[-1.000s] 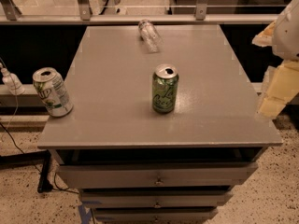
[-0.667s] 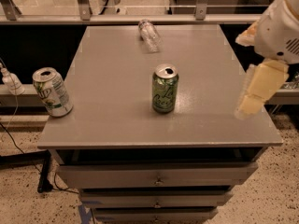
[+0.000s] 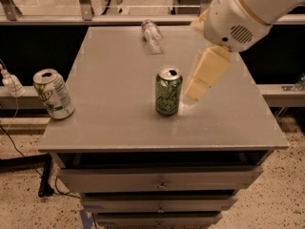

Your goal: Knock 7up can over

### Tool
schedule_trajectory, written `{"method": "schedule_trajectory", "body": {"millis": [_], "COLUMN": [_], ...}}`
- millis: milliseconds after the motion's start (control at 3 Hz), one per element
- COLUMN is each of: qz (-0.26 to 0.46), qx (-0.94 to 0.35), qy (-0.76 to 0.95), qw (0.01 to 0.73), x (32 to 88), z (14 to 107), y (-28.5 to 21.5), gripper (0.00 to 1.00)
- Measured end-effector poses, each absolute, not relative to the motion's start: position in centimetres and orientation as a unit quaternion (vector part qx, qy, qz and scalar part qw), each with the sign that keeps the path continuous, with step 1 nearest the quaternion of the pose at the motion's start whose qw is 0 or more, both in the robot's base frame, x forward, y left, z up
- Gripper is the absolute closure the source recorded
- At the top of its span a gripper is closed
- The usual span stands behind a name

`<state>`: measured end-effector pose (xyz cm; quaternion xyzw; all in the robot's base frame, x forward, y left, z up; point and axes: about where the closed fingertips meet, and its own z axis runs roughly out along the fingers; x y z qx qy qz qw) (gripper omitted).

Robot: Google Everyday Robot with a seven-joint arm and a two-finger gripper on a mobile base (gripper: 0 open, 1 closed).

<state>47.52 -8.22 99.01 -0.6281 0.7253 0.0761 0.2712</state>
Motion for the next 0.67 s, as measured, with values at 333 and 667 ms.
{"method": "schedule_trajectory", "body": {"millis": [333, 667], "qz": [0.113, 0.113], "qx": [-0.635, -0.635], "qy": [0.697, 0.697], "qw": [0.314, 0.314], "x": [48.11, 48.11], "z": [99.22, 99.22], "y": [-1.53, -1.53], "gripper": [0.0, 0.0]}}
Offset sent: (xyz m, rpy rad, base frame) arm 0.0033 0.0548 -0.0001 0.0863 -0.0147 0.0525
